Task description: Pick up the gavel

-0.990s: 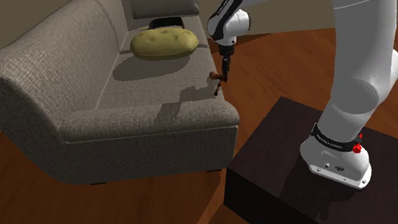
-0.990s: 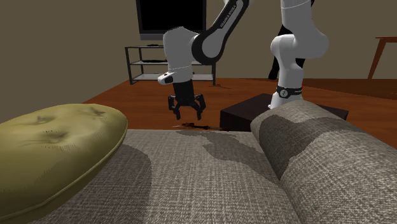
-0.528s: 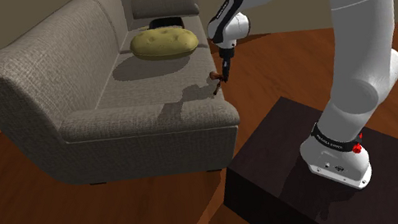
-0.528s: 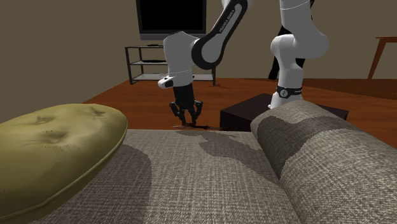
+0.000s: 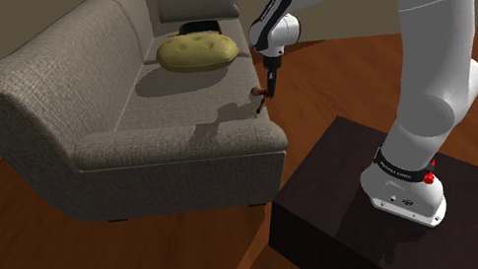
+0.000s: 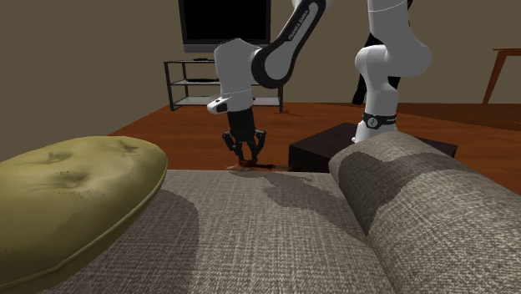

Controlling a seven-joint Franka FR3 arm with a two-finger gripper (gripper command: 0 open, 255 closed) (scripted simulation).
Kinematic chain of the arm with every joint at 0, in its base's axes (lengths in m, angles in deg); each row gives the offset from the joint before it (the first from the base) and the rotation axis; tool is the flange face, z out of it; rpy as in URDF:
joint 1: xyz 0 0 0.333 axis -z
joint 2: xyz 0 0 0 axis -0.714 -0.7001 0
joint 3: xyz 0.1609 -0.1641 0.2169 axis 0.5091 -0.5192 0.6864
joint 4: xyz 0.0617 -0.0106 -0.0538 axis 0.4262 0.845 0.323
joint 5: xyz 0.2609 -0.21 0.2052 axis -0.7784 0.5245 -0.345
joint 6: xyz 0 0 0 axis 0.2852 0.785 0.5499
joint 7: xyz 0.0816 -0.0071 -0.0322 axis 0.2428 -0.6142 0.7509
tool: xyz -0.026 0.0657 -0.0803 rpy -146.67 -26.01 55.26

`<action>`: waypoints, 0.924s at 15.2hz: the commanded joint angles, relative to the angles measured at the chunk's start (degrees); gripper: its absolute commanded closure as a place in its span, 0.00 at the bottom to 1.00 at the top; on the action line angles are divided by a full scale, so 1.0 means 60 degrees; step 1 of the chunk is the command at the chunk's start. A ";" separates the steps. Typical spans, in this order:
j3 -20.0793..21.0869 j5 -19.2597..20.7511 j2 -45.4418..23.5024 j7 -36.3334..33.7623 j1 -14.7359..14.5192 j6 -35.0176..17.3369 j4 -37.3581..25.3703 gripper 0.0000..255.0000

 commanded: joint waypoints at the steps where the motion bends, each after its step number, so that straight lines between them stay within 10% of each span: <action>1: -0.0041 0.0068 0.0171 -0.0058 -0.0030 0.0181 -0.0017 1.00; 14: -0.0273 0.0519 0.1285 -0.0402 -0.0187 0.1376 -0.0145 1.00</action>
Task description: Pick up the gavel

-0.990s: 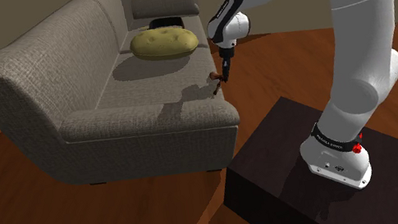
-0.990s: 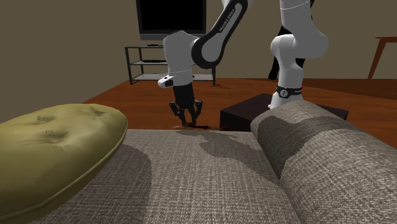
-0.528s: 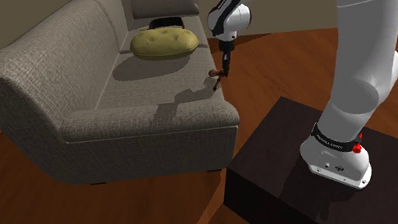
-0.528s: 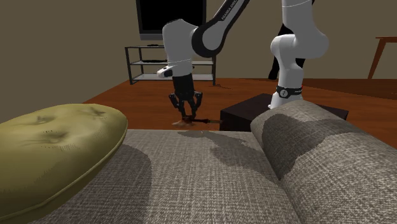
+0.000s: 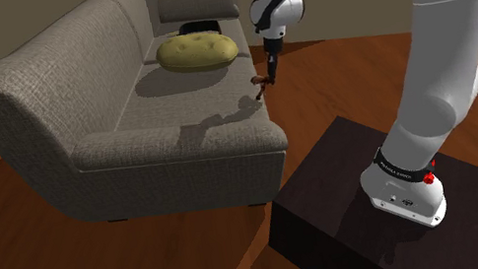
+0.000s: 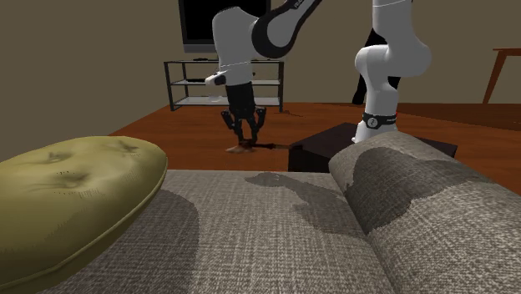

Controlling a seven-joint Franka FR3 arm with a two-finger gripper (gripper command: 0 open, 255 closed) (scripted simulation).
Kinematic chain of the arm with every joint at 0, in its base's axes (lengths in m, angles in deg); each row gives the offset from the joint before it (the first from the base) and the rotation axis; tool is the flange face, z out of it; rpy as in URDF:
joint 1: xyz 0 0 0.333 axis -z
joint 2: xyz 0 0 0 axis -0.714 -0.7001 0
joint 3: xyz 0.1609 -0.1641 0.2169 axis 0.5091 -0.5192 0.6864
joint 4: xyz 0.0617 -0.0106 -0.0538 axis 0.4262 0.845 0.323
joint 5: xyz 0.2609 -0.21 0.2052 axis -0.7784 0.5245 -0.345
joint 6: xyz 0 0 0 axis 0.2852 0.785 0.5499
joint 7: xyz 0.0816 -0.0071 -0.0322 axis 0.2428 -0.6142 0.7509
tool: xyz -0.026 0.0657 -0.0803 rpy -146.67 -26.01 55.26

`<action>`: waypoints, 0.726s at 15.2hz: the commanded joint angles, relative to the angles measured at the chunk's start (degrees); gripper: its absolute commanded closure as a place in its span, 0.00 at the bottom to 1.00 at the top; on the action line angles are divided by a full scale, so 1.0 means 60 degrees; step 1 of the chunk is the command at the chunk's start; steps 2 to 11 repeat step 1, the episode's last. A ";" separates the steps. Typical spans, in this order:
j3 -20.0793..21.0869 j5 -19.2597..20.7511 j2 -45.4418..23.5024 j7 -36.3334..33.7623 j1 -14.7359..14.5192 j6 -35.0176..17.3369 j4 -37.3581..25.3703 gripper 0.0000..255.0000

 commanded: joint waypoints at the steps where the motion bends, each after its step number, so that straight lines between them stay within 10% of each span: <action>1: -0.0009 0.0019 0.0034 -0.0012 -0.0001 0.0070 -0.0035 1.00; 11: -0.0009 0.0019 0.0034 -0.0012 -0.0001 0.0070 -0.0035 1.00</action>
